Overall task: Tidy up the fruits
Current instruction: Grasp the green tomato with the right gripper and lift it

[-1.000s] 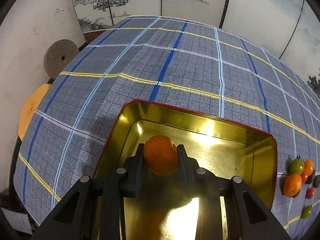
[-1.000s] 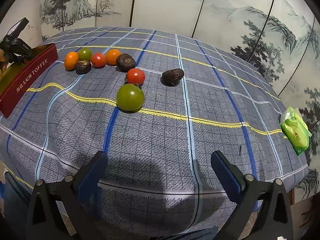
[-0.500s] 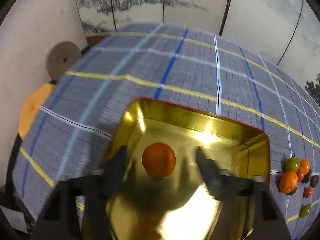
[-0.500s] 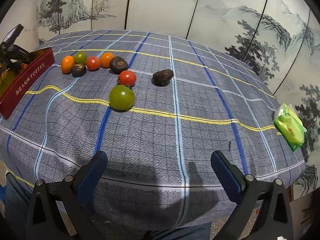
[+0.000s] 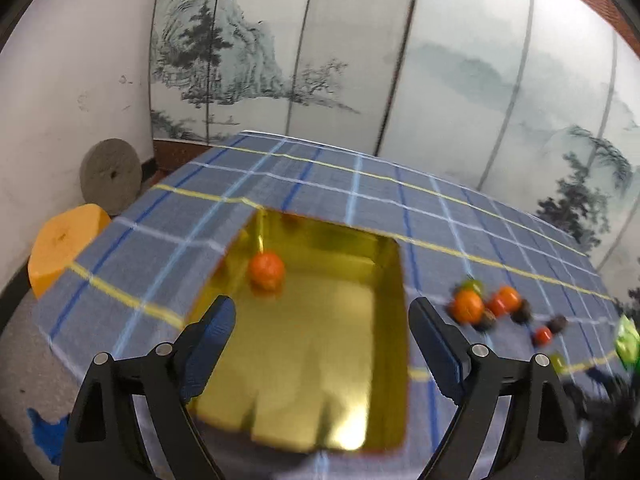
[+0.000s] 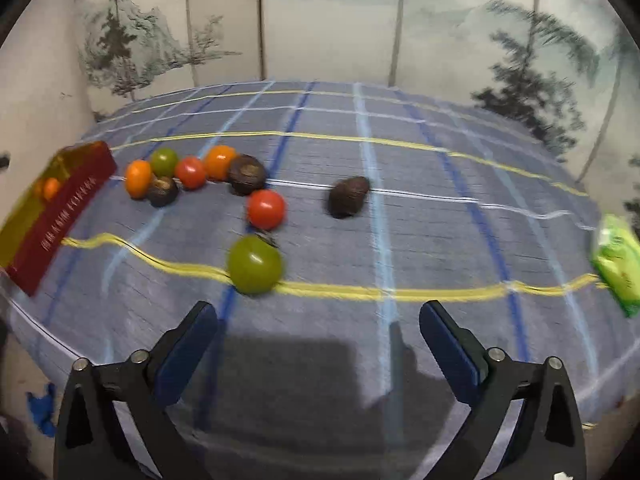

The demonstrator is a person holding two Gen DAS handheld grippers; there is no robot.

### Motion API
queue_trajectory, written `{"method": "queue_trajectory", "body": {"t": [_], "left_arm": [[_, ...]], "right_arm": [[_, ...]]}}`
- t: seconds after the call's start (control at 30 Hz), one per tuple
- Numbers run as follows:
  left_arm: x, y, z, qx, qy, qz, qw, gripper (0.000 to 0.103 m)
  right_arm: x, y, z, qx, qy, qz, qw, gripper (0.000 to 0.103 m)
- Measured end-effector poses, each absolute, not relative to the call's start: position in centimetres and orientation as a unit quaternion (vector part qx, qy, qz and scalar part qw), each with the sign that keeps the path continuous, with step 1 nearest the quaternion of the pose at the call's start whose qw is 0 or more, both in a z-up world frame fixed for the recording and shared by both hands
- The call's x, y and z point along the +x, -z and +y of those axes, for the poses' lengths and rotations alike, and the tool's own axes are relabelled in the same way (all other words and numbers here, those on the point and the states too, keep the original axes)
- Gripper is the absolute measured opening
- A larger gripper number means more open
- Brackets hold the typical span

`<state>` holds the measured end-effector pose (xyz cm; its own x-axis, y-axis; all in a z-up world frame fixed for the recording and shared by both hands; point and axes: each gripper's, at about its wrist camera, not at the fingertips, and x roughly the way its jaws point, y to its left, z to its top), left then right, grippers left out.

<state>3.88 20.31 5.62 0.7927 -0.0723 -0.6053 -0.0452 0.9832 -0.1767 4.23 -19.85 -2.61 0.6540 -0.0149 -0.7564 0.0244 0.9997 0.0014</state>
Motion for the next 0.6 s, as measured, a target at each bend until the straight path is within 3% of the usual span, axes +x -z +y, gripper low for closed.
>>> {"method": "queue_trajectory", "body": {"t": [0.13, 0.23, 0.6], "left_arm": [[-0.4, -3.4, 19.1, -0.098, 0.019, 0.321, 0.942, 0.088], [-2.5, -1.6, 18.0, -0.099, 0.035, 0.333, 0.937, 0.088], [-6.4, 0.4, 14.9, -0.061, 0.029, 0.32, 0.945, 0.088]], "right_arm": [[6.6, 3.0, -18.6, -0.004, -0.001, 0.424, 0.906, 0.064], [8.1, 4.2, -18.1, -0.003, -0.013, 0.443, 0.896, 0.036], [6.5, 1.3, -16.7, -0.021, -0.002, 0.398, 0.917, 0.032]]}}
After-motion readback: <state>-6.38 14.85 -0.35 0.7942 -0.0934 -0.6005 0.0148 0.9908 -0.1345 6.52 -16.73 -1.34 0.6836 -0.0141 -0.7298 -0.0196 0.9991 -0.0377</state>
